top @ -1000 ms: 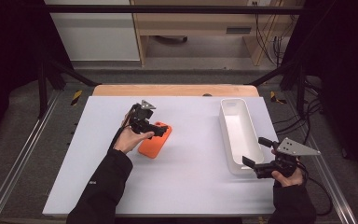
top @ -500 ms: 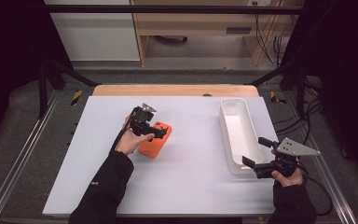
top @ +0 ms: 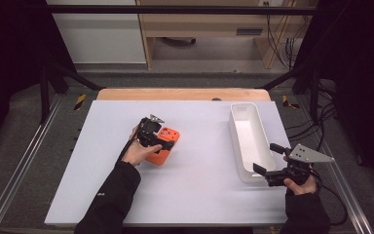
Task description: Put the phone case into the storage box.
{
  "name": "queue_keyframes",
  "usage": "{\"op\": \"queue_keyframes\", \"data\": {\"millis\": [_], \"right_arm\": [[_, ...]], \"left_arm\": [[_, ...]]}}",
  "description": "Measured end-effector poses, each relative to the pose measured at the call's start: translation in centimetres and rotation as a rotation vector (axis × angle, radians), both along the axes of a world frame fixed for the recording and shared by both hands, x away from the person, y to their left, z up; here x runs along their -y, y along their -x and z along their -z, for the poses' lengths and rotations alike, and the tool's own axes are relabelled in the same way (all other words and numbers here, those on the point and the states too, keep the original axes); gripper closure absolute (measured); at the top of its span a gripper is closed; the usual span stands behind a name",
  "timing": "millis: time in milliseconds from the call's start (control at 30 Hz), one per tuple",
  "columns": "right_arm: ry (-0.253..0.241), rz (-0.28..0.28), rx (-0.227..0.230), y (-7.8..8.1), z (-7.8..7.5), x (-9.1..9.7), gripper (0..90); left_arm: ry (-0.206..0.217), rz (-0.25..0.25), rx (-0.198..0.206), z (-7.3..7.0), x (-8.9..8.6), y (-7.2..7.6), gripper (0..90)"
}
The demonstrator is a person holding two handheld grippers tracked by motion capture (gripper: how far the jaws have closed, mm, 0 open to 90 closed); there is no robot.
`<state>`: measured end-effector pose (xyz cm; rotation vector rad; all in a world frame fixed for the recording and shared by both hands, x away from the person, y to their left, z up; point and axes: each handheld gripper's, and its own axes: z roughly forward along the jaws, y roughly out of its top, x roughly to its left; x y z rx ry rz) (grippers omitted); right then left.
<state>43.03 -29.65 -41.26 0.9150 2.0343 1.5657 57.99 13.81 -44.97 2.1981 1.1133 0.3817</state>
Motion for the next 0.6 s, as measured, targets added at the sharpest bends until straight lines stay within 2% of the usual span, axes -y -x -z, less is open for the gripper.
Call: {"op": "queue_keyframes", "data": {"millis": [167, 400, 600], "right_arm": [[0.0, 0.001, -0.001, 0.0, 0.0, 0.0, 0.4], [0.0, 0.0, 0.001, 0.0, 0.0, 0.0, 0.3], [0.0, -0.001, 0.0, 0.0, 0.0, 0.0, 0.4]], "left_arm": [[-0.004, -0.004, -0.008, 0.4, 0.0, 0.0, 0.0], [-0.049, -0.01, -0.035, 1.3, 0.4, -0.2, 0.0], [-0.064, -0.015, -0.053, 1.7, 0.6, -0.3, 0.1]]}}
